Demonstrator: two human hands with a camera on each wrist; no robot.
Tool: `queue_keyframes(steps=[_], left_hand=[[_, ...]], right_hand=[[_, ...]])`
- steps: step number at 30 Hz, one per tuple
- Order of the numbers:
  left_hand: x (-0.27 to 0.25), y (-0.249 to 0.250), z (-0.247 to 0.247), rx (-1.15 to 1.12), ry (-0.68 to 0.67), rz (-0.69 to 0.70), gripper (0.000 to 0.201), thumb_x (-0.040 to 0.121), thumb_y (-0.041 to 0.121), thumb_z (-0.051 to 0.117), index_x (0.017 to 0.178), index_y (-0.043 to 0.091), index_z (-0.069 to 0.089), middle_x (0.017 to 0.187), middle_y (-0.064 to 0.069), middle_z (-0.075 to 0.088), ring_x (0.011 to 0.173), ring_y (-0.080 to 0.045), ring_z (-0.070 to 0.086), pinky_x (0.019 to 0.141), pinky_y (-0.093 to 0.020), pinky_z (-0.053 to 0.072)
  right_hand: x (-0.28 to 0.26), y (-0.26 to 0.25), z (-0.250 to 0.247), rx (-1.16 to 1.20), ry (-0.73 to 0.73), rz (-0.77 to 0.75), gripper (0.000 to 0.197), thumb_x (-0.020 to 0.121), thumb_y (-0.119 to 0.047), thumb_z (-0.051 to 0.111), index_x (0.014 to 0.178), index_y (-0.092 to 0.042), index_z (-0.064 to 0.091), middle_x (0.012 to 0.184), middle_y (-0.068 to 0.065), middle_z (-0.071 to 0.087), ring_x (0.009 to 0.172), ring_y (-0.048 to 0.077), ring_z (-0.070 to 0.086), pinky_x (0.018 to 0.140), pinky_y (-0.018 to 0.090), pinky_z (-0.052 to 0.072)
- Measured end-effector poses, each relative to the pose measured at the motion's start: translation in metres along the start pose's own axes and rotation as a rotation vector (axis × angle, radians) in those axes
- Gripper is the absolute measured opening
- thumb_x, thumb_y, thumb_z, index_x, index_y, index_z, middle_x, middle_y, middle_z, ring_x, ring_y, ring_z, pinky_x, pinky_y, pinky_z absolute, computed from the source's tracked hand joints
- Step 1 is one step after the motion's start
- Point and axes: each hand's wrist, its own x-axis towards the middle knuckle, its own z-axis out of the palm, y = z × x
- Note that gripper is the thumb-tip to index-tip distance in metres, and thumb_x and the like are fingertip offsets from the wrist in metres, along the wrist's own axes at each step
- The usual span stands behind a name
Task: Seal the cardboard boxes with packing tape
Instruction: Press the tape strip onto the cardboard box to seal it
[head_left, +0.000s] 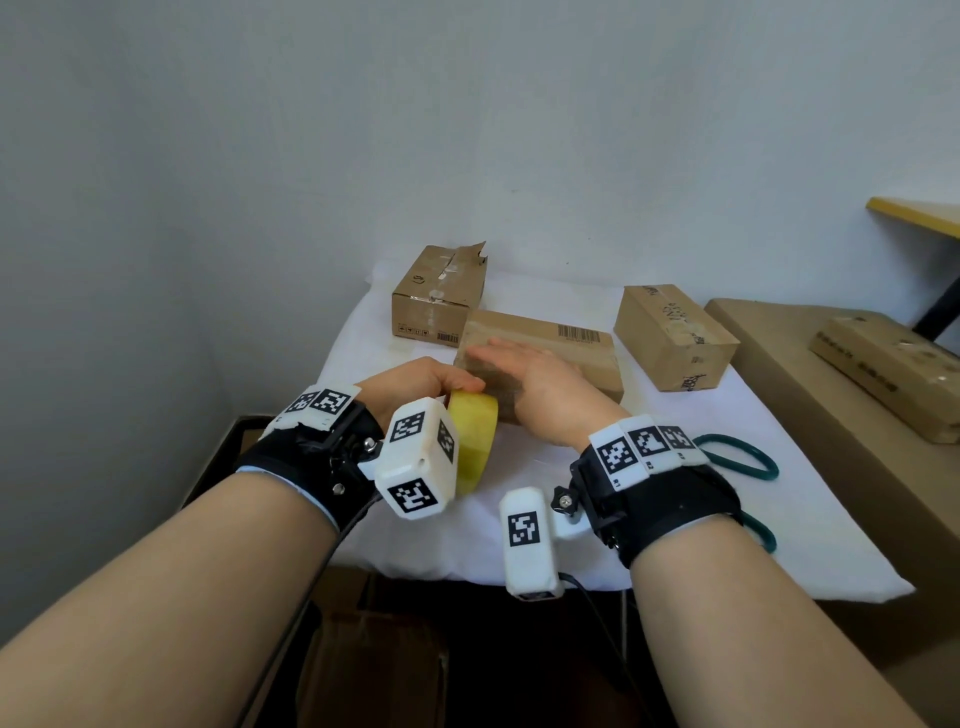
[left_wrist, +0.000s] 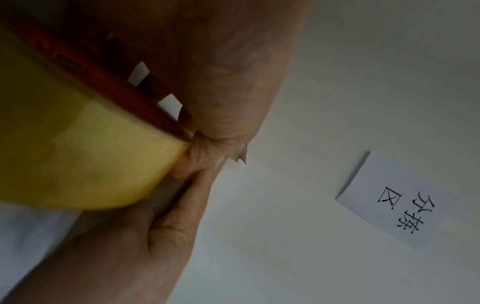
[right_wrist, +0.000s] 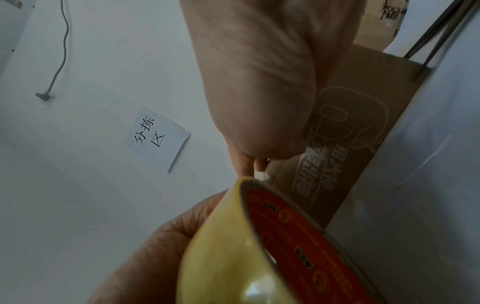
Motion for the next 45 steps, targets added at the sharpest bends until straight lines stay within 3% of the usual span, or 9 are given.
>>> queue_keyframes(steps=[3,7,11,17,20,22,28,33,45], left_hand=[[-0.002,0.001,0.002,-0.006,0.025,0.005,0.027,0.097,0.012,0.054,0.078,0.001,0.07,0.063,-0.012,0.067,0.049,-0.022,0.065,0.052,-0.025,0.056],[-0.002,-0.001,0.004,-0.053,0.044,-0.004,0.018,0.093,0.014,0.056,0.08,0.005,0.064,0.065,-0.011,0.059,0.053,-0.023,0.059,0.063,-0.03,0.048],[-0.003,-0.002,0.006,-0.113,0.0,0.011,0.028,0.099,0.01,0.047,0.082,0.006,0.069,0.064,-0.009,0.068,0.05,-0.02,0.065,0.054,-0.023,0.053],[-0.008,-0.005,0.008,-0.159,0.009,0.037,0.023,0.093,0.014,0.053,0.103,0.002,0.07,0.089,-0.018,0.067,0.073,-0.029,0.064,0.076,-0.035,0.05],[0.004,-0.015,0.004,-0.227,0.013,0.06,0.06,0.075,0.022,0.071,0.128,-0.003,0.061,0.131,-0.038,0.053,0.107,-0.039,0.055,0.109,-0.053,0.038],[0.022,-0.024,-0.003,-0.276,-0.007,0.071,0.078,0.063,0.024,0.077,0.134,-0.003,0.056,0.14,-0.038,0.044,0.115,-0.039,0.05,0.115,-0.058,0.029],[0.005,-0.019,0.009,-0.243,0.076,0.096,0.048,0.074,0.022,0.064,0.117,-0.001,0.066,0.102,-0.02,0.054,0.082,-0.033,0.052,0.076,-0.039,0.043],[0.008,-0.019,0.011,-0.225,0.105,0.084,0.022,0.091,0.023,0.055,0.102,0.008,0.066,0.08,-0.014,0.06,0.067,-0.025,0.055,0.066,-0.034,0.044],[0.016,-0.014,0.001,-0.134,0.059,0.071,0.013,0.096,0.014,0.054,0.098,0.004,0.063,0.079,-0.014,0.056,0.063,-0.023,0.054,0.059,-0.03,0.045]], right_hand=[[0.0,0.003,0.001,0.15,0.069,0.007,0.082,0.091,0.007,0.046,0.155,-0.044,0.034,0.163,-0.006,0.035,0.152,0.021,0.029,0.123,0.047,0.025],[-0.001,0.004,0.001,0.216,0.154,-0.032,0.061,0.101,-0.004,0.045,0.152,-0.036,0.043,0.158,-0.006,0.044,0.145,0.017,0.041,0.118,0.032,0.033],[0.003,0.004,0.003,0.234,0.193,-0.035,0.046,0.104,-0.018,0.054,0.148,-0.031,0.05,0.151,-0.007,0.053,0.14,0.017,0.046,0.118,0.038,0.035],[0.016,0.009,0.012,0.233,0.291,-0.012,0.039,0.099,-0.028,0.062,0.138,-0.033,0.061,0.139,-0.008,0.063,0.133,0.019,0.052,0.113,0.048,0.039],[0.021,0.011,0.015,0.198,0.291,0.004,0.041,0.095,-0.033,0.065,0.136,-0.038,0.061,0.136,-0.007,0.065,0.132,0.022,0.051,0.11,0.053,0.04],[0.024,0.012,0.017,0.185,0.29,0.005,0.043,0.092,-0.035,0.066,0.134,-0.041,0.061,0.133,-0.007,0.066,0.131,0.024,0.052,0.108,0.055,0.041],[0.029,0.015,0.017,0.197,0.273,-0.003,0.04,0.091,-0.04,0.064,0.131,-0.041,0.063,0.132,-0.007,0.067,0.13,0.022,0.053,0.109,0.053,0.041],[0.032,0.014,0.014,0.165,0.258,0.017,0.045,0.087,-0.057,0.058,0.13,-0.043,0.063,0.132,-0.009,0.066,0.128,0.026,0.052,0.108,0.051,0.042],[0.035,0.014,0.014,0.082,0.234,0.057,0.041,0.093,-0.052,0.065,0.133,-0.046,0.058,0.134,-0.008,0.064,0.127,0.028,0.049,0.108,0.05,0.04]])
